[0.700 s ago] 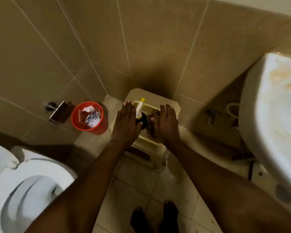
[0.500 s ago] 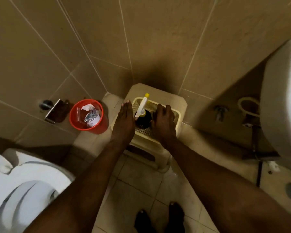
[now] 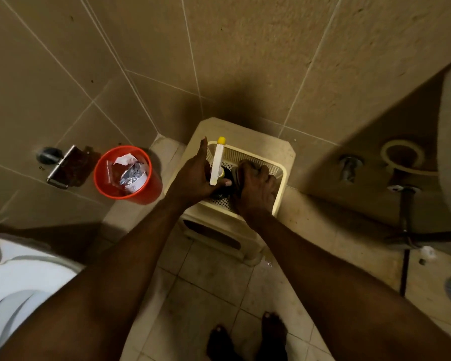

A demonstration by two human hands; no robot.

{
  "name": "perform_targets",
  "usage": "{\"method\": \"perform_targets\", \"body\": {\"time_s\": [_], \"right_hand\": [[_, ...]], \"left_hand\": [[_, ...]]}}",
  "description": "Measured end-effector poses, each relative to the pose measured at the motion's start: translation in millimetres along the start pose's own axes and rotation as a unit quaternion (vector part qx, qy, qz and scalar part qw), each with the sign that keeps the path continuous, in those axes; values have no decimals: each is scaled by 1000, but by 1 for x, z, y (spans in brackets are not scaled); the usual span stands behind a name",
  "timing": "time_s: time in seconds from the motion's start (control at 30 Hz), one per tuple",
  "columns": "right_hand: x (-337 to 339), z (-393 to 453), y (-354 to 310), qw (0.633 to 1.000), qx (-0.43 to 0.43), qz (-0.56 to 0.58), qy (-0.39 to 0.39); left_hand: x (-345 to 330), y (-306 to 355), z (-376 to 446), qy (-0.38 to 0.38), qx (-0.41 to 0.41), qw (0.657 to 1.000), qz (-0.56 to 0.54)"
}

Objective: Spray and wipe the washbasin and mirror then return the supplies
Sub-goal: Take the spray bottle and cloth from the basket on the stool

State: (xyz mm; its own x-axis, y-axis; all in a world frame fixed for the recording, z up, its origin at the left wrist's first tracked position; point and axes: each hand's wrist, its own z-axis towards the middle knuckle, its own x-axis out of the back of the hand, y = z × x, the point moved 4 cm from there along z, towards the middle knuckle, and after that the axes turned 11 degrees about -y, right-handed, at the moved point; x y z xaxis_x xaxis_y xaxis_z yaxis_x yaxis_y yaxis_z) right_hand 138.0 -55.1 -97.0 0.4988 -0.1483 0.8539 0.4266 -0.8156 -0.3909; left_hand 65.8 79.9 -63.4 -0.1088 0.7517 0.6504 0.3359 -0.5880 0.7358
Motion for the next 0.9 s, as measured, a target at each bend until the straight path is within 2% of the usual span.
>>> {"method": "perform_targets", "body": {"time_s": [0.07,0.13,0.27,0.43,0.63,0.73,0.9], "right_hand": [[-2,0,-2,1000,5,-23,4],[-4,2,-2,999,7,-47,4],[-7,6,-2,998,18,-57,20],[-13,9,1,997,27,-62,35],[-10,22,5,995,78,-40,41],[8,18,6,995,74,20,62],[61,-1,-4,990,107,47,81]], "left_hand": [[2,3,4,-7,-36,998,47],[5,7,6,19,-81,992,90],[0,9,9,28,-127,988,88],[-19,11,7,61,-117,991,-12],[-26,13,10,122,-57,990,-33],[-19,27,7,129,-61,988,-49],[20,67,-2,164,-85,980,-72]]}}
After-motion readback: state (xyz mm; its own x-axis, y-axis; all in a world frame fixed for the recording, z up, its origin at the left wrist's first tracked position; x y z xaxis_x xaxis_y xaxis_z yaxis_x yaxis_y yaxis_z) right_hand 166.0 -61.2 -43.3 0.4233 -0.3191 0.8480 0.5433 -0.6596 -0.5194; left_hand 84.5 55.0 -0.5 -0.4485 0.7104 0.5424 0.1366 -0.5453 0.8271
